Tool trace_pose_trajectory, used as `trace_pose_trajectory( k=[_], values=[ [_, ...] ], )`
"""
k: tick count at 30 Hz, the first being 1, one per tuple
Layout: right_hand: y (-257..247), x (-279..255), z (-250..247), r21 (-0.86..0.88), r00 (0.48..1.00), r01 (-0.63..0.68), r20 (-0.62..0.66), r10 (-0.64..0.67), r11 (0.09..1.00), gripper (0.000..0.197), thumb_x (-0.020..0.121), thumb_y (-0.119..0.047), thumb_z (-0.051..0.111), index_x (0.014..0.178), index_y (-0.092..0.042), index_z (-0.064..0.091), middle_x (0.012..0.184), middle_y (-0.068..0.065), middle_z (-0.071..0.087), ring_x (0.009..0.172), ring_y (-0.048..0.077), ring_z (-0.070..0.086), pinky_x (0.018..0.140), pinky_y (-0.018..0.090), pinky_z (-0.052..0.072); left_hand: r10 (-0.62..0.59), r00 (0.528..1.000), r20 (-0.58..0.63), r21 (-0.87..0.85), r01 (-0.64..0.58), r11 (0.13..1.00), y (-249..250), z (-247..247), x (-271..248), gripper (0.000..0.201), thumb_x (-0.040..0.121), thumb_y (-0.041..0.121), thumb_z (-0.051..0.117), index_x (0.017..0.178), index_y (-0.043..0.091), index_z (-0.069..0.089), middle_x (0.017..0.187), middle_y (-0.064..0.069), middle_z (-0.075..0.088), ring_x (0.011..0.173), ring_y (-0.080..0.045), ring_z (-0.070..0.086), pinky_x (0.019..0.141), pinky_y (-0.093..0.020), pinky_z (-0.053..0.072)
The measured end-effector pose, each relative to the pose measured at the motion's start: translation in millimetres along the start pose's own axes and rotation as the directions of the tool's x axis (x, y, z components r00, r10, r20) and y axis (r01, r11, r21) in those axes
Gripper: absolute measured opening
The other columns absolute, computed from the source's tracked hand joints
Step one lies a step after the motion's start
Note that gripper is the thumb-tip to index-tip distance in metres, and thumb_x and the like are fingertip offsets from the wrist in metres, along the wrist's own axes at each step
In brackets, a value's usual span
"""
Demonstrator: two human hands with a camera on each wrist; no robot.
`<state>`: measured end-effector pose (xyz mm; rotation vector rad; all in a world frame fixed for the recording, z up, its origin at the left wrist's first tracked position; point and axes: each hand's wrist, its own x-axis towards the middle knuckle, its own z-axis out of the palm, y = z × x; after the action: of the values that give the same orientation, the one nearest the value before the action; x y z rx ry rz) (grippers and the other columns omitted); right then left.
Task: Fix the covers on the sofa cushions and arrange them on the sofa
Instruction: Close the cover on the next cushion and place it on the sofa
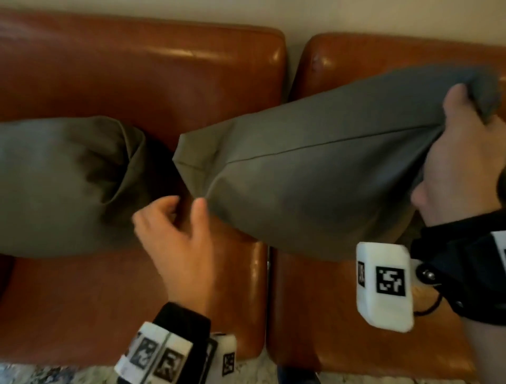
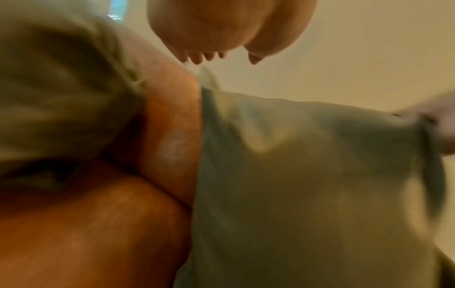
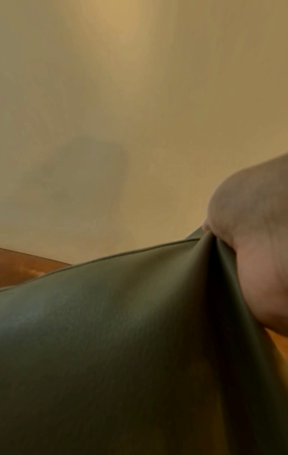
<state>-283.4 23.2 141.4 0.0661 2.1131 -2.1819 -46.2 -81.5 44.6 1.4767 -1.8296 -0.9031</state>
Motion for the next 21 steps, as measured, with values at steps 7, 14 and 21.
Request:
trace_pose_trajectory(
  k=[7,14,21],
  values=[
    [5.2,-11.9,-9.5,0.012,0.993,-0.101,-0.062,0.101,0.995,0.006,0.096,-0.029,0.057,0.094,-0.024,0.060,0.096,-0.004,0.073,0.089,0.010,0.072,0.086,0.037,0.058,-0.283,0.888,0.362,-0.295,0.397,0.869,2.7,21.1,38.9,0.039,0.098,0.040,0.052,0.132,0.022,0.053,0.125,0.013,0.060,0.105,0.008,0.058,0.086,-0.008,0.045],
    [20.5,-0.8,-46.3,-0.202,1.000,-0.018,0.007,0.020,0.979,0.023,0.090,-0.042,0.056,0.108,-0.029,0.062,0.110,-0.011,0.070,0.104,0.005,0.066,0.096,0.036,0.052,-0.235,0.900,0.368,-0.436,0.390,0.811,22.7,27.3,43.4,0.032,0.089,0.050,0.052,0.093,0.019,0.060,0.095,-0.001,0.054,0.088,-0.018,0.050,0.081,-0.040,0.043],
    [-3.8,-32.6,-50.4,-0.660,0.849,0.488,0.512,-0.133,0.571,0.066,0.085,-0.051,0.056,0.146,-0.031,0.037,0.150,-0.017,0.029,0.136,-0.005,0.023,0.108,0.006,0.017,0.027,0.942,0.334,-0.517,0.159,0.841,117.5,-0.3,28.7,0.056,0.093,0.044,0.051,0.077,-0.010,0.053,0.078,-0.032,0.054,0.073,-0.039,0.057,0.070,-0.054,0.050]
  ],
)
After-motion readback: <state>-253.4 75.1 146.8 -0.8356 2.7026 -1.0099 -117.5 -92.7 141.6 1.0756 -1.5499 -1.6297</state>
